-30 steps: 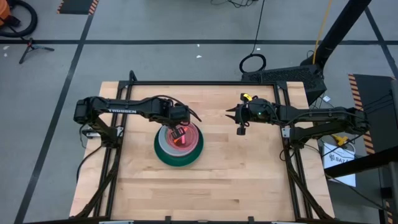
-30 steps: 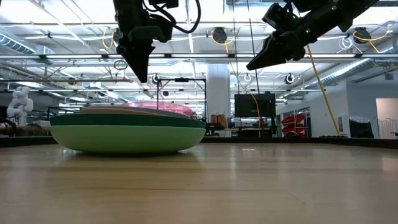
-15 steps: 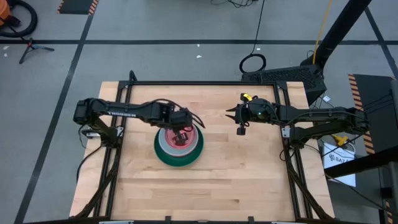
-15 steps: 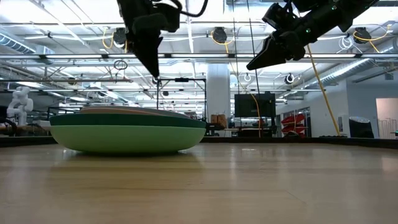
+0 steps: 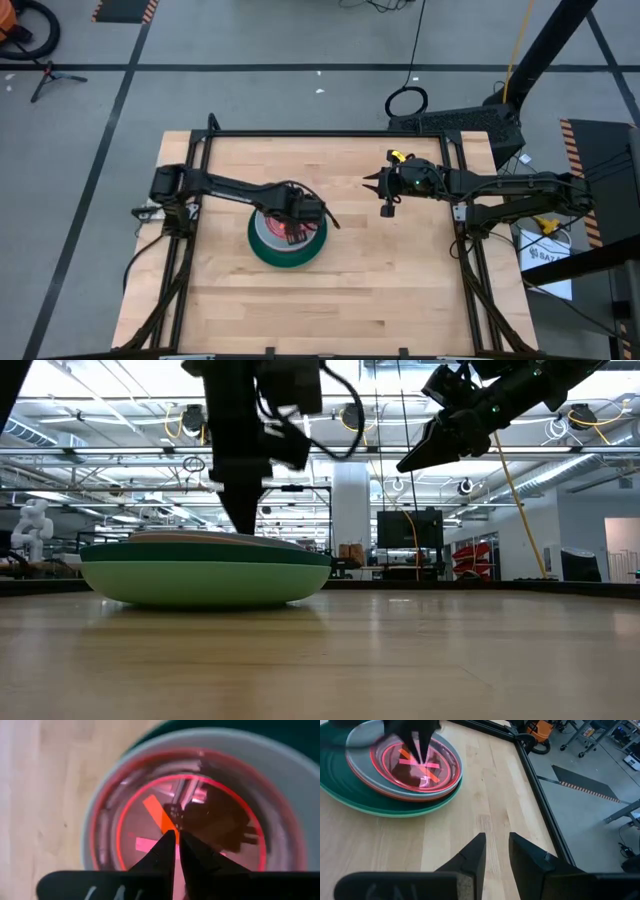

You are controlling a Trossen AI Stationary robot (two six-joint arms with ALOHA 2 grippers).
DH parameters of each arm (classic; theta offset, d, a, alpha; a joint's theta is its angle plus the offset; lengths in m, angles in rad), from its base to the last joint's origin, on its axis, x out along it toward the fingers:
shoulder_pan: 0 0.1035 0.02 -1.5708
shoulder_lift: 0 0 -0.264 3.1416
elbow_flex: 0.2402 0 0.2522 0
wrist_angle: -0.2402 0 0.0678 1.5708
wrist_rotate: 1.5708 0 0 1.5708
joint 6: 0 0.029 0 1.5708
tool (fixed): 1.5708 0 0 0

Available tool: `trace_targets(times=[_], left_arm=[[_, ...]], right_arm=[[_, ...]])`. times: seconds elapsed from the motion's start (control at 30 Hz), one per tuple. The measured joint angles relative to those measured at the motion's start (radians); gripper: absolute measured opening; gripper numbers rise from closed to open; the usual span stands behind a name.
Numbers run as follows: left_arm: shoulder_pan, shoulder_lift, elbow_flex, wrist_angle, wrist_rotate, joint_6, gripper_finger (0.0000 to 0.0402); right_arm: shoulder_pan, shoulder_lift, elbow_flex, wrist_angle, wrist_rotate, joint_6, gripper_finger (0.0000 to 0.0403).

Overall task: Stack plastic plates
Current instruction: Adjust the stacked plates

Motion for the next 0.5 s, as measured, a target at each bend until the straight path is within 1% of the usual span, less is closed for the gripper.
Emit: trace_targets(times=[0.17, 0.5], left_arm=[[0.001, 0.072, 0.0, -0.01, 0.0, 0.001, 0.0033], [0.001, 0.072, 0.0, -0.04, -0.022, -0.022, 0.0033]], right_arm=[[0.0, 0.0, 0.0, 0.0, 0.0, -0.001, 0.0077], [0.0, 0.0, 0.0, 0.0, 0.0, -0.001, 0.0077]])
